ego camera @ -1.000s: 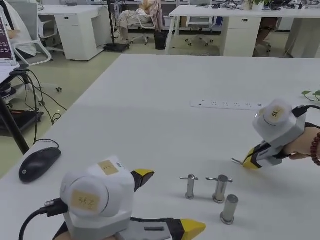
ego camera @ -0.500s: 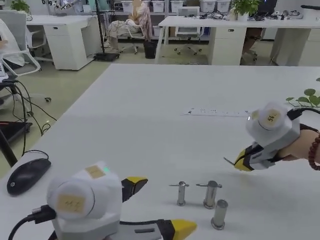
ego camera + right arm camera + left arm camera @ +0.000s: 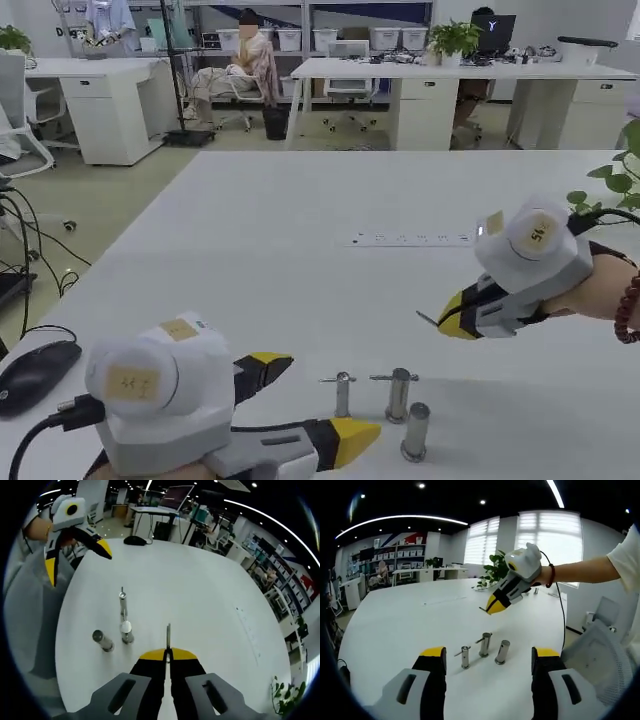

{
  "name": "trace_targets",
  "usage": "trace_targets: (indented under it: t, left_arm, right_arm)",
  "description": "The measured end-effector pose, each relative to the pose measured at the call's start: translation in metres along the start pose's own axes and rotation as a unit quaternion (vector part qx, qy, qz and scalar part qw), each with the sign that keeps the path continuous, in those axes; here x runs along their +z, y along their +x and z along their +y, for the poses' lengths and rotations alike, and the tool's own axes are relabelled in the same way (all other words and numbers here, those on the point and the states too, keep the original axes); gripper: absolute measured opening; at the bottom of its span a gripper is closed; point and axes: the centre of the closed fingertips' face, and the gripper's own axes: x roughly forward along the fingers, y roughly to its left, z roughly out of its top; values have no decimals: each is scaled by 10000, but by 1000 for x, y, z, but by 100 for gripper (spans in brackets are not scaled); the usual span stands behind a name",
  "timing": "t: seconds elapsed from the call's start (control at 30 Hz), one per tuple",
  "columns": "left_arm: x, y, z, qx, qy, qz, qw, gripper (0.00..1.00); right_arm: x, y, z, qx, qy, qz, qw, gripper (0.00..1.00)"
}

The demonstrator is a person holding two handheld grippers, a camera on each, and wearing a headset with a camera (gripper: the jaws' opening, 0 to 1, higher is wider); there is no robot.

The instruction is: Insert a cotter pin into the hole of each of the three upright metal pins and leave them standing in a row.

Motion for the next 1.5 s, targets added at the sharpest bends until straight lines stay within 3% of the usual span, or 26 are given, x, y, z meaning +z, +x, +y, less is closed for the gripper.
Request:
trace_targets:
  t: [0.13, 0.37, 0.57, 0.8, 1.07, 1.2, 1.5]
  left_arm:
    - [1, 4, -6, -122, -29, 107, 9999, 61]
    - [10, 9, -15, -350, -243, 75, 9991, 52]
    - [15, 16, -19, -509, -731, 30, 9960, 44]
    - [23, 22, -25, -667, -1029, -5, 9925, 38]
    - [32, 27, -26, -831, -1490, -71, 9853, 29]
    - [32, 30, -29, -891, -1720, -15, 9811, 25]
    - [32, 35, -28, -930, -1999, 17, 9754, 14]
  right_arm:
    - [5, -7, 9, -7, -75, -96, 9999, 3]
    - [11, -12, 16, 1, -124, -316, 9994, 3]
    - [23, -24, 33, 42, -90, -587, 9982, 3]
    - [37, -32, 48, 80, -331, -727, 9968, 3]
    - [46, -34, 66, 219, -645, -772, 9947, 3]
    - [50, -34, 73, 290, -774, -784, 9935, 3]
    - [54, -35, 82, 377, -932, -810, 9916, 3]
